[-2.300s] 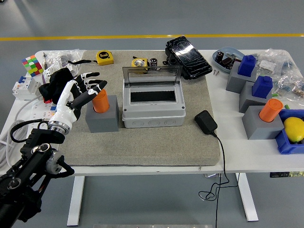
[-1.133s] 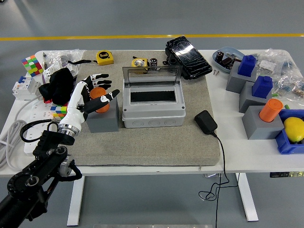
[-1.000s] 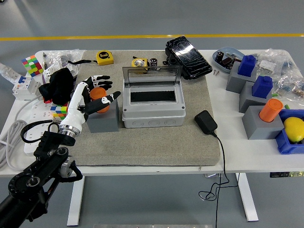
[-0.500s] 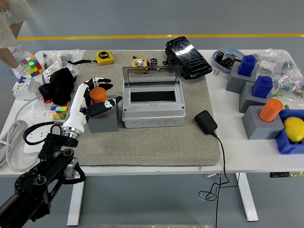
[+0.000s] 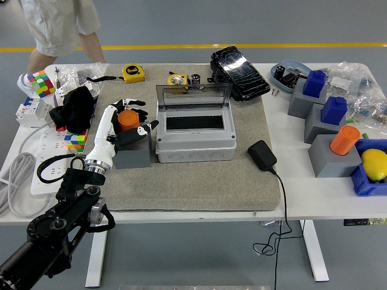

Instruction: Fetch the battery,place it into the box,close the lid of the box

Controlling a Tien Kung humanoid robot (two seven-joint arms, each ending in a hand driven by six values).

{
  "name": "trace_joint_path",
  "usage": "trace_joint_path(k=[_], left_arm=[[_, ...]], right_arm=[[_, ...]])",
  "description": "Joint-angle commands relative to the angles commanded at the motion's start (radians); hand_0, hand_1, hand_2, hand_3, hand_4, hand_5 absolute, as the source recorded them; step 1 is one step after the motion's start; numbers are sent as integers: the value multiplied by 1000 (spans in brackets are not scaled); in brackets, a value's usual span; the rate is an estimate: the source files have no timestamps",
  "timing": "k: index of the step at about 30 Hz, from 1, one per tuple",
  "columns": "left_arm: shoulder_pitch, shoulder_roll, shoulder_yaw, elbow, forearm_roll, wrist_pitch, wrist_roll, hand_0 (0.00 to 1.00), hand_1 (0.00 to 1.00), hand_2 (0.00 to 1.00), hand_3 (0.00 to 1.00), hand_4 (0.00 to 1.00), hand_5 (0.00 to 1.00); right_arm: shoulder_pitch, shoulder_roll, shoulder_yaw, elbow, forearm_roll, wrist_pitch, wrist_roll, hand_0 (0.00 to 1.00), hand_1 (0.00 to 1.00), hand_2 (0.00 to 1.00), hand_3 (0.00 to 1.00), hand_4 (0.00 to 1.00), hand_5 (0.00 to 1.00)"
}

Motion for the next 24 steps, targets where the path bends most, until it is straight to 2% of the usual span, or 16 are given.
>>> trace_joint_path(k=[3,4,9,10,15,16,24], left_arm=[[-5,-4,1,8,-6,1,-6,253,354,411,480,859,2],[-8,-5,2,12,-8,2,-10,145,275,356,401,835,2],[-15,-10,5,26,-17,1,-22,145,275,356,401,835,2],[-16,-11,6,27,-18,2,-26,94,144,267,311,759,2],[-21,-14,8,35,-26,5,-43,94,144,267,311,759,2],[-21,-15,9,37,-29,5,-46,77,87,201,221,690,2],[-21,-11,9,13,-18,5,-53,72,79,185,215,675,2]], right_arm=[[0,0,-1,0,0,0,0,570,596,576,550,934,484],[0,1,-1,0,0,0,0,571,596,576,550,934,483],[1,1,-3,0,0,1,0,571,596,576,550,934,483],[2,1,-3,1,0,1,0,571,596,576,550,935,482],[2,1,-3,1,1,0,2,571,596,576,550,935,482],[2,1,-3,1,2,-1,3,570,596,576,550,935,481],[3,1,-5,1,2,-2,9,571,597,576,549,935,481]])
